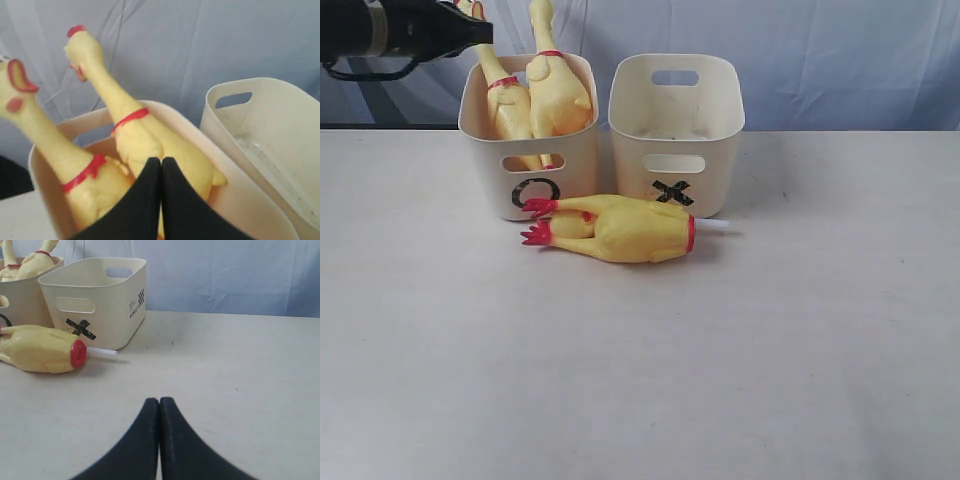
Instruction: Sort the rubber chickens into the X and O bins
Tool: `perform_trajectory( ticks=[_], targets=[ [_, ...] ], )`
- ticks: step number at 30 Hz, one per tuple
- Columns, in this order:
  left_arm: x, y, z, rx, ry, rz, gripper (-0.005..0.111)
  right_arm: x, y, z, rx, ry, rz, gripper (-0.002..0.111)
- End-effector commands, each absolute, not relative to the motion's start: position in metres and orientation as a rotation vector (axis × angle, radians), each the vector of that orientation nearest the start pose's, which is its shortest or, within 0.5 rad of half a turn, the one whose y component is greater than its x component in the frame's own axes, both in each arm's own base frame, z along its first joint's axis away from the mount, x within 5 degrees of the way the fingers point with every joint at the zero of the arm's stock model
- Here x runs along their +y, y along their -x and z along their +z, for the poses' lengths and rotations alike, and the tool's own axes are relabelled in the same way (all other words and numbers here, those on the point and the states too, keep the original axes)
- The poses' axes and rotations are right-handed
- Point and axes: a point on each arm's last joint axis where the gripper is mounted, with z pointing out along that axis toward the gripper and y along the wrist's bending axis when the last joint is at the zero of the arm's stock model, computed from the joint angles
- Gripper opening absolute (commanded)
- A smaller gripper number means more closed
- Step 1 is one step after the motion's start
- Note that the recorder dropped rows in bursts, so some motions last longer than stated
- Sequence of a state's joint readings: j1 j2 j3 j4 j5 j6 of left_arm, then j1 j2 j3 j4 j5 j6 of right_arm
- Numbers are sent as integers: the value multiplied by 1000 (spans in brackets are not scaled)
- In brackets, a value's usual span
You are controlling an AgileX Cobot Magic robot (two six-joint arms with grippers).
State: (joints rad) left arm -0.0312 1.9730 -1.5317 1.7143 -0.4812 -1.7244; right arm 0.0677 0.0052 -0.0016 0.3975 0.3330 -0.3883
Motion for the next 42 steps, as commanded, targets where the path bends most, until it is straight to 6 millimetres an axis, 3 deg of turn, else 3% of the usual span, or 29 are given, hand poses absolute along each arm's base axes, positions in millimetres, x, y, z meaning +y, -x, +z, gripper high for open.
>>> perform_trajectory(
  ticks=[1,5,13,16,22,28,32,37,40,42],
  targets=[
    [-31,-420,271,2016,-281,-480,0,15,-53,186,1781,164,151,-1],
    [-12,-371,264,2075,-242,-440,0,15,-53,186,1781,164,151,-1],
    [5,-307,244,2157,-132,-239,0,15,-53,186,1779,164,151,-1],
    [6,-292,241,2163,-120,-201,0,15,-54,190,1739,120,178,-1],
    [2,-266,246,2131,-81,-249,0,19,-54,200,1644,-181,524,-1],
    [-5,-233,246,2108,-83,-301,0,14,-55,207,1549,-338,617,-1],
    [-9,-211,248,2062,-22,-358,0,-4,-56,218,1372,-494,544,-1],
    [-20,-187,257,1983,-97,-446,0,-21,-53,224,1207,-666,498,-1],
    [-26,-174,269,1917,-169,-479,0,-22,-52,224,1126,-833,685,-1],
    [-28,-166,275,1877,-193,-481,0,-16,-54,223,1167,-814,756,-1]
  ],
)
